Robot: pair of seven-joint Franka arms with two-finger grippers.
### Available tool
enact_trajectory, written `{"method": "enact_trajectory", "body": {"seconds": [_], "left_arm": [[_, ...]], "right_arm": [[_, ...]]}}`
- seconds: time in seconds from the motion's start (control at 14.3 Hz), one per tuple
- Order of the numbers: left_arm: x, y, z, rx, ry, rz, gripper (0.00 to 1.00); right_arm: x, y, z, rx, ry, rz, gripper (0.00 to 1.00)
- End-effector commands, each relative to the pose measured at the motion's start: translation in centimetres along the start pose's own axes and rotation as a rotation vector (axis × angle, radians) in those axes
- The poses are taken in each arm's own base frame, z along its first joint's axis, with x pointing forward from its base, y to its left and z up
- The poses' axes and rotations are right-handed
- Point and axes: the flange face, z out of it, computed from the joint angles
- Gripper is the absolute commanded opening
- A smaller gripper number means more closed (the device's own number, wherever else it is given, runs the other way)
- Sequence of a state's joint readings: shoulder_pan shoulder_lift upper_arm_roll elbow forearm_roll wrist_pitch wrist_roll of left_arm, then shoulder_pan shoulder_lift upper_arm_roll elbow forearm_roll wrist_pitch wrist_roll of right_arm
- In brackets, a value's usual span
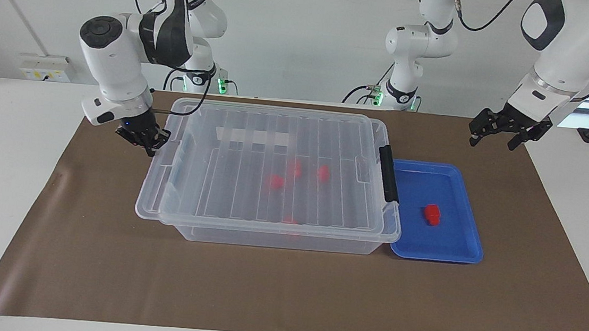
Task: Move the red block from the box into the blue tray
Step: 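Slide the clear lid back over the box with the right gripper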
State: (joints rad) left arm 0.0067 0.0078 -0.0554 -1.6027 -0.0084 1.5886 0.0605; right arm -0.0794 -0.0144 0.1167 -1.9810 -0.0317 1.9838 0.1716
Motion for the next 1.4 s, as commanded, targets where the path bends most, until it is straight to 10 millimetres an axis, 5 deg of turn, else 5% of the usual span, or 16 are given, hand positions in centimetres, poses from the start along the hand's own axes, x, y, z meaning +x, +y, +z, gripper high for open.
{"method": "enact_trajectory", "body": {"seconds": [0.0, 1.33], "left_arm": [[-0.3, 0.2, -0.3, -0.008, -0.005, 0.015, 1.0], [-0.6, -0.7, -0.5, -0.006, -0.013, 0.012, 1.0]], "right_arm": [[-0.7, -0.9, -0.1, 0.008, 0.002, 0.026, 0.0], [-1.2, -3.0, 0.0, 0.028, 0.001, 0.052, 0.0]]}}
